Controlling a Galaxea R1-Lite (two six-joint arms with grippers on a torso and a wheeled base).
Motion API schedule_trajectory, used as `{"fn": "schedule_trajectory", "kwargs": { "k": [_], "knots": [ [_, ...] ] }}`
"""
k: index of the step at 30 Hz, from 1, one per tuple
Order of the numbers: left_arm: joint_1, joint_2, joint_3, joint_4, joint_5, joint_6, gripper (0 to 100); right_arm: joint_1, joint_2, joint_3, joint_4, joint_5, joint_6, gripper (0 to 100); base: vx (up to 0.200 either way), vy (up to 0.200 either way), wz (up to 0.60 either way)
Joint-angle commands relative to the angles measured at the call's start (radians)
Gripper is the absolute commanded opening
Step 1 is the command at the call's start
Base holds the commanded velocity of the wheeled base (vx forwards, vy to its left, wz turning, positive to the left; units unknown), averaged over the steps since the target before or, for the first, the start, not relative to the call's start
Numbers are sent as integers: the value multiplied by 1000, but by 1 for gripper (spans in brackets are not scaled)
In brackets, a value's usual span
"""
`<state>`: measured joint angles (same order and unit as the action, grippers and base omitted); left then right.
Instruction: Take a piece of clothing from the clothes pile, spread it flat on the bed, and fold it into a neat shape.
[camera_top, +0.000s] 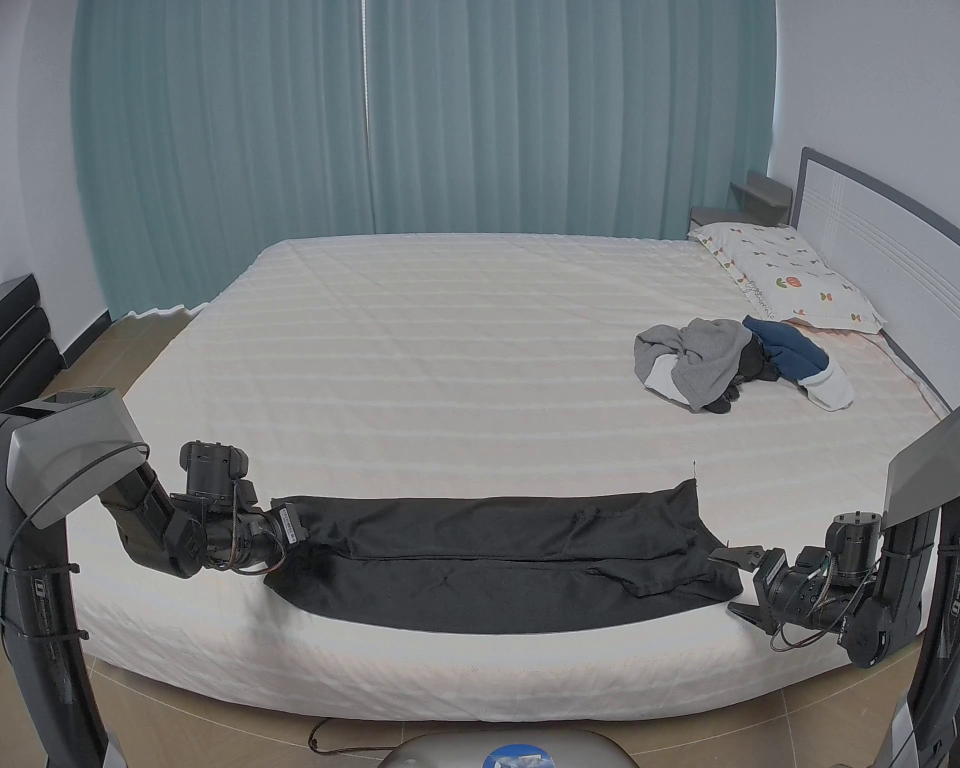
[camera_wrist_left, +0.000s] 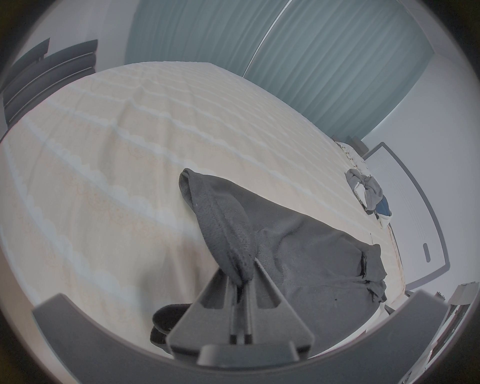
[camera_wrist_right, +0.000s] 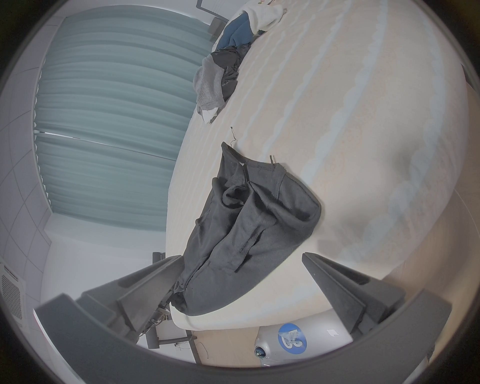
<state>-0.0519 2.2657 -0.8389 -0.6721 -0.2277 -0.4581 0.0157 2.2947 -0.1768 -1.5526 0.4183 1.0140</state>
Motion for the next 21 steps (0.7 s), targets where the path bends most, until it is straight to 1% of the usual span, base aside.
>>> {"fn": "schedule_trajectory", "kwargs": {
  "k": [1,2,7,9,11,17,20,21],
  "knots": [
    [-11,-18,1,0,1,-21,0,1,2,0,-17,0,0,100,0,-200,0],
    [-16,-32,1,3,1,-39,0,1,2,0,-17,2,0,100,0,-200,0],
    [-25,-69,8,5,1,-65,0,1,2,0,-17,0,0,100,0,-200,0],
    [-45,-109,14,13,2,-94,0,1,2,2,-17,0,-2,100,0,-200,0],
    [-55,-118,14,17,2,-103,0,1,2,2,-17,0,-2,100,0,-200,0],
    [-114,-180,-22,106,62,-109,0,1,2,3,-17,0,0,100,0,-200,0],
    [-149,-203,-60,174,85,-109,0,1,2,3,-17,0,-2,100,0,-200,0],
    [-167,-209,-81,207,105,-111,0,1,2,3,-17,0,-2,100,0,-200,0]
  ]
}}
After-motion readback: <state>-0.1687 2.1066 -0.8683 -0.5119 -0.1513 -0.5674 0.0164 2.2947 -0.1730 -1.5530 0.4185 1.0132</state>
